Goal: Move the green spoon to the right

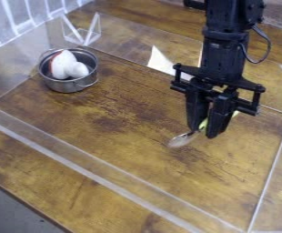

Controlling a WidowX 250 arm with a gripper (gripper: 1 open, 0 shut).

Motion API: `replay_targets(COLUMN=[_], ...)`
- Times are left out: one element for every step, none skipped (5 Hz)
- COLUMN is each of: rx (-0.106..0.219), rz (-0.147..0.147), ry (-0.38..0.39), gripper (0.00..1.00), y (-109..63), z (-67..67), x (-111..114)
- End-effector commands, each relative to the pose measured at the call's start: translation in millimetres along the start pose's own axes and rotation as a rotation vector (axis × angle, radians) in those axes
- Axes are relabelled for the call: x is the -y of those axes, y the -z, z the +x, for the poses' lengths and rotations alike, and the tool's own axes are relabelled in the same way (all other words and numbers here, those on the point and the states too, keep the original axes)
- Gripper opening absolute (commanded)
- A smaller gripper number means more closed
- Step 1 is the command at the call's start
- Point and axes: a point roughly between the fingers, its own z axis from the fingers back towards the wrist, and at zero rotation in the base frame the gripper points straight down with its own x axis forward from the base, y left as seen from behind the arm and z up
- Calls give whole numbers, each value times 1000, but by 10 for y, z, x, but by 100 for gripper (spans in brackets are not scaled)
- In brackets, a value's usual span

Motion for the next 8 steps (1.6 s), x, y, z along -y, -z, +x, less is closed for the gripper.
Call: replay_targets(rx=[55,43,44,39,37,27,15,28], rz=[-15,-23,-34,-43,-51,-46,-45,-39], ry=[38,38,4,-26,-54,-27,-19,-9], gripper=[0,0,0,0,0,0,100,100], y=[-68,46,45,45,43,55,-85,-277], z=[21,24,49,82,118,80,83,94], x=[68,46,51,60,52,-45,-104,-189])
